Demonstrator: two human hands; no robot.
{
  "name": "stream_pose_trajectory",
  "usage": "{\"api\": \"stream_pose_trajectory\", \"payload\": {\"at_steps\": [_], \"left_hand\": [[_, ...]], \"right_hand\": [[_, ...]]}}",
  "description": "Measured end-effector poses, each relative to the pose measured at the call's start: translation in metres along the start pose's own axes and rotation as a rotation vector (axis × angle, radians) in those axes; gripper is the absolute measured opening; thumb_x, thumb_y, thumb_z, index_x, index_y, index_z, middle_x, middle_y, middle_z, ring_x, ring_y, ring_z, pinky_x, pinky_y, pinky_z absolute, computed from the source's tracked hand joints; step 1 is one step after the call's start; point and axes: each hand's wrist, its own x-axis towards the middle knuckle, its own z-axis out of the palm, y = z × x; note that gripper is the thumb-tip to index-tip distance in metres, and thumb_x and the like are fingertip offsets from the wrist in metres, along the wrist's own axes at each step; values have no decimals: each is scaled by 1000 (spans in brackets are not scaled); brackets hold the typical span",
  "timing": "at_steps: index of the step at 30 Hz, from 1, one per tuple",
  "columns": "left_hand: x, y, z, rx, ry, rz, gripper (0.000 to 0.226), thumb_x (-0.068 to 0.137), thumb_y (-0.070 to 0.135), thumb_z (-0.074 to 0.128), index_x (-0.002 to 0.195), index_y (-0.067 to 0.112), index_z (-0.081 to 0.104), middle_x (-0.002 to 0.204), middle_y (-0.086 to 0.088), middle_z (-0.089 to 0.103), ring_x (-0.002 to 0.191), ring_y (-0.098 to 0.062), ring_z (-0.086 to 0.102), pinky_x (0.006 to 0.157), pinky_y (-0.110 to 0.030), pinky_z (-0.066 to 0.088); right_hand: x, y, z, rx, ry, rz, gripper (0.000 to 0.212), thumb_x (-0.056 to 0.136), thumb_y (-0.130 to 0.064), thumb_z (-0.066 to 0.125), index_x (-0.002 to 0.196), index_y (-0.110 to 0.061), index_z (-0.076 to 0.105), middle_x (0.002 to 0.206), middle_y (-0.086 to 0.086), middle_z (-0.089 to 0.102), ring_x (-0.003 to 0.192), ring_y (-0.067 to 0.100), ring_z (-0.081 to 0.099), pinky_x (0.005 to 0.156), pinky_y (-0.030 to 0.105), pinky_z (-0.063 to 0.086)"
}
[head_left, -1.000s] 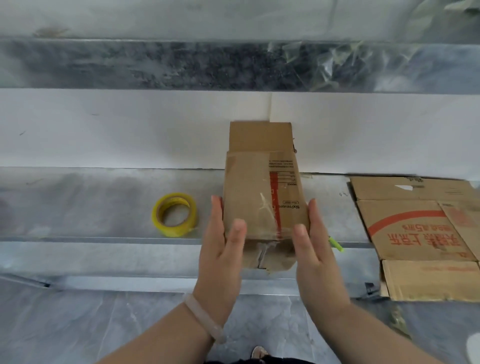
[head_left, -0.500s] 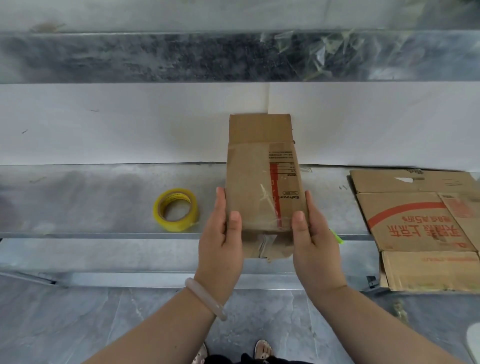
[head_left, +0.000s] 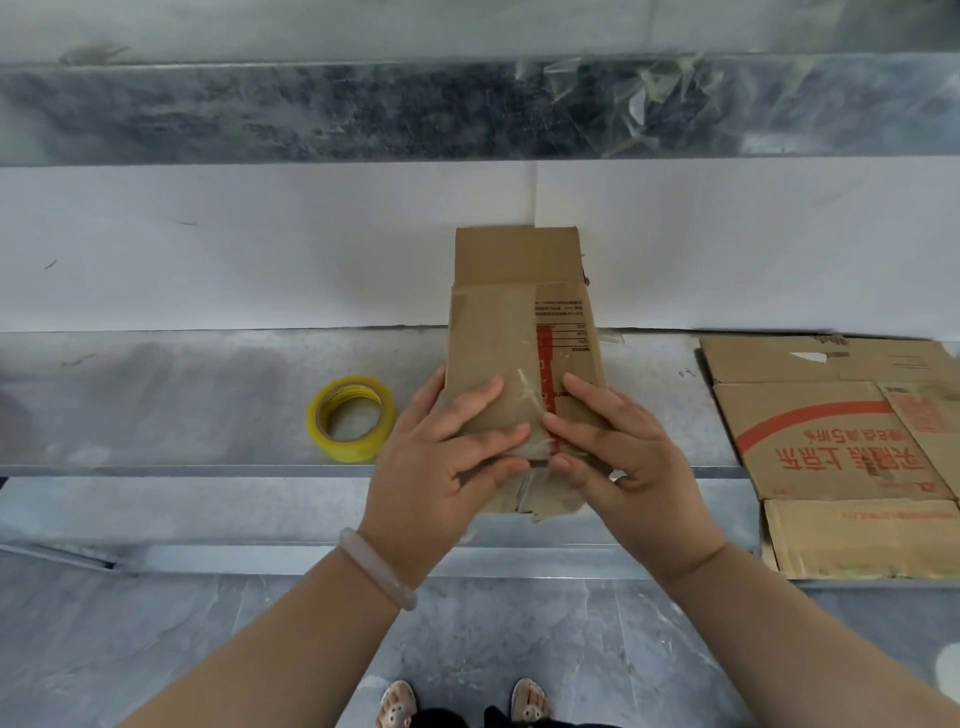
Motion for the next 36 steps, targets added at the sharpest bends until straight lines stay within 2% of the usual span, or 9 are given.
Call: {"api": "stream_pose_trajectory", "payload": {"at_steps": [4,9,17,22,25,28,31,33,36], "left_hand": [[7,-12,-9,35,-135,97,31,93,43,52,120,33,64,144,8,48,140,-30,30,112,-50,32],[13,-26,-20,-43,-285,125,37,99,42,42,131,29,55,151,13,36,146,-24,20,118,-45,21],[5,-29,-30,63,-393,199,47,101,24,36,148,22,32,160,6,15,149,-22,-1,121,-33,6],[-7,-24,-25,139,-315,135,59,94,49,46,148,30,31,157,13,21,148,-20,7,116,-29,13],[-7,-13,-21,39,-186,42,52,90,43,53,140,29,45,151,20,34,146,-16,20,115,-25,21],[-4,3,-31,-94,-61,-49,45,89,35,56,134,29,52,145,25,39,139,-4,31,111,-14,26],[-4,18,-46,-238,100,-171,45,86,30,61,129,40,55,138,28,46,127,4,44,104,-16,37],[-8,25,-47,-426,177,-317,42,89,29,65,128,40,56,130,25,55,122,-3,52,101,-32,46],[-15,34,-37,-672,153,-504,34,89,31,65,121,39,62,122,17,63,116,-12,59,93,-42,52]], "right_hand": [[5,6,-12,55,-77,30,27,88,-36,64,114,-41,69,142,-16,52,135,21,45,108,49,43],[7,3,-28,124,-238,109,38,93,-25,61,123,-48,60,146,-31,40,140,4,36,113,24,34],[-14,2,-17,141,-271,214,54,106,-29,29,152,-36,1,162,-19,8,148,-2,7,118,16,14],[-19,-11,-11,304,-320,451,56,97,-57,25,144,-50,-5,148,-46,1,135,-25,3,100,-6,15],[-22,-13,-21,246,-338,409,75,88,-70,31,149,-47,-7,146,-51,3,139,-20,2,103,-3,15],[-31,-15,-37,143,-347,376,90,81,-77,42,146,-54,-15,154,-40,-3,144,-12,0,114,18,12],[-48,-17,-52,154,-285,517,108,61,-90,52,141,-63,-16,149,-41,5,140,-10,15,114,29,19],[-53,-24,-54,362,-228,673,106,55,-92,55,141,-64,-1,142,-41,23,128,-9,36,112,30,29],[-53,-34,-48,739,-102,785,75,68,-80,52,135,-51,34,133,-15,52,118,11,55,107,45,43]]}}
